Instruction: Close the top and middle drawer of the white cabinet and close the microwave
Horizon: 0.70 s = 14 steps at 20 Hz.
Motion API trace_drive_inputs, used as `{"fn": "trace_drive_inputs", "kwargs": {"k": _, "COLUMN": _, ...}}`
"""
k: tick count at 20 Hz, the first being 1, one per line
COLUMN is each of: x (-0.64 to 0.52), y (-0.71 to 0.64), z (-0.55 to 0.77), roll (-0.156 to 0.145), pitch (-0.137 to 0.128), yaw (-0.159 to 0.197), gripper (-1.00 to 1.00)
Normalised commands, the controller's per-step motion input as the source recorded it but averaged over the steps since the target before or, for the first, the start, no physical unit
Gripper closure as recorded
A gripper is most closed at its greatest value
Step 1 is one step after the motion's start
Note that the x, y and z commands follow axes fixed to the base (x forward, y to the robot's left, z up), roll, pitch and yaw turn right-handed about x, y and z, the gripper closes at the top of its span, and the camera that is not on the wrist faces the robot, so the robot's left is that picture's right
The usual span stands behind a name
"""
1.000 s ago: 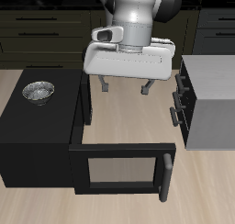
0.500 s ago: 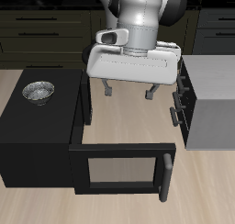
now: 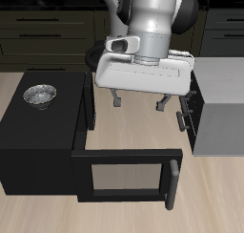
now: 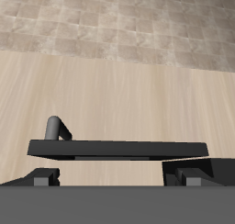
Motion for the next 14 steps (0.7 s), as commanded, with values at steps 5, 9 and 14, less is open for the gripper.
{"fn": "trace_drive_inputs", "kwargs": {"k": 5, "x": 0.21, "y": 0.06, "z": -0.05, "roll": -0.013, "pitch": -0.009, "yaw": -0.002, "gripper": -1.00}}
{"fn": "trace_drive_inputs", "kwargs": {"k": 9, "x": 0.23, "y": 0.06, "z": 0.04, "roll": -0.009, "pitch": -0.039, "yaw": -0.005, "gripper": -1.00}}
{"fn": "trace_drive_inputs", "kwargs": {"k": 14, "x": 0.13, "y": -0.01, "z": 0.00, "roll": -0.004, "pitch": -0.020, "yaw": -0.011, "gripper": -1.00}}
